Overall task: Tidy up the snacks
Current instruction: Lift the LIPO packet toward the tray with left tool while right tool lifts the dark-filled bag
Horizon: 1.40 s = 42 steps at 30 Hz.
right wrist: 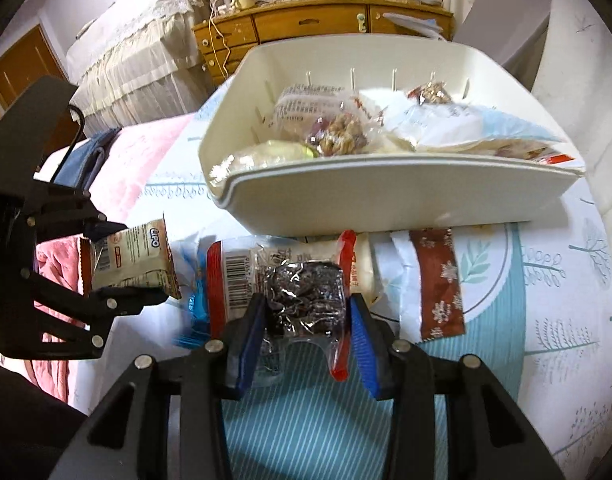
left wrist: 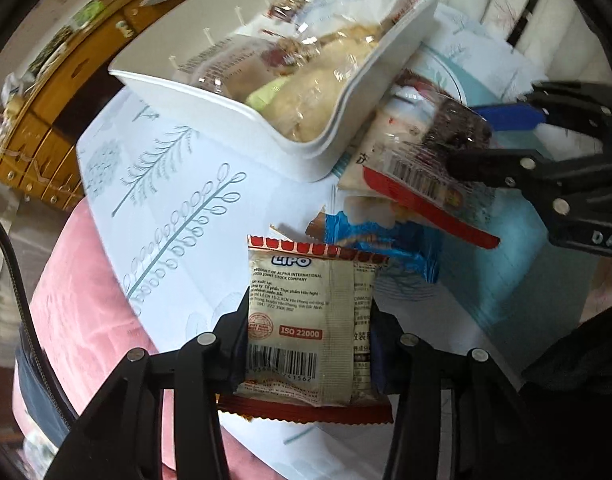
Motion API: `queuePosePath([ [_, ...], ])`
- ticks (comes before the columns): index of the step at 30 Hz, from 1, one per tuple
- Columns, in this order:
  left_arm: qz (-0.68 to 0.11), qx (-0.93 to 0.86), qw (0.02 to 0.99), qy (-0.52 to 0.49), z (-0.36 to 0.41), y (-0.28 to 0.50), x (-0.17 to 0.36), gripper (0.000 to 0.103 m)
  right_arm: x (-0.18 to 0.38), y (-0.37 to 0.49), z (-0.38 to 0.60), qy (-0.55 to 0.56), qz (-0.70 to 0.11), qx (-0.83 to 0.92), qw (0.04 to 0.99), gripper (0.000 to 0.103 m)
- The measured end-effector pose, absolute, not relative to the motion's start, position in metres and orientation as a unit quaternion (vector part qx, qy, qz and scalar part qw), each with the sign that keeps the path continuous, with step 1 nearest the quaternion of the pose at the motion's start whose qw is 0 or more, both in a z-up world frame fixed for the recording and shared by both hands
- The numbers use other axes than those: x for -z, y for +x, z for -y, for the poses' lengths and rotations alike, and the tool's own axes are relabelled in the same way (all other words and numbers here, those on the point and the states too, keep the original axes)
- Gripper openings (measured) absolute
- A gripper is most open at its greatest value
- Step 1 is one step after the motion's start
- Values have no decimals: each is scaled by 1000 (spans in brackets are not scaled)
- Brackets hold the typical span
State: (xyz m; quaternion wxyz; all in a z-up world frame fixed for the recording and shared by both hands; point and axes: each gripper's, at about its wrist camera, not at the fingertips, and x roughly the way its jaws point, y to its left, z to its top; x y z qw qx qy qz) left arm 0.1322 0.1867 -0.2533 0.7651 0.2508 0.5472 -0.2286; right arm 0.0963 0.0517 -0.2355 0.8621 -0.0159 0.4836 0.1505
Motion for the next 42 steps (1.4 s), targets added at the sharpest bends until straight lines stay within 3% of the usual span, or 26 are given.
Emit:
queuePosePath([
  [24, -495, 171, 849, 67, -177, 140, 142, 45, 131, 101, -31, -32, -376, -126, 917, 42],
  [42, -499, 116, 854, -89, -174, 213, 153, 45, 136, 168, -6, -23, -381, -139, 914, 42],
])
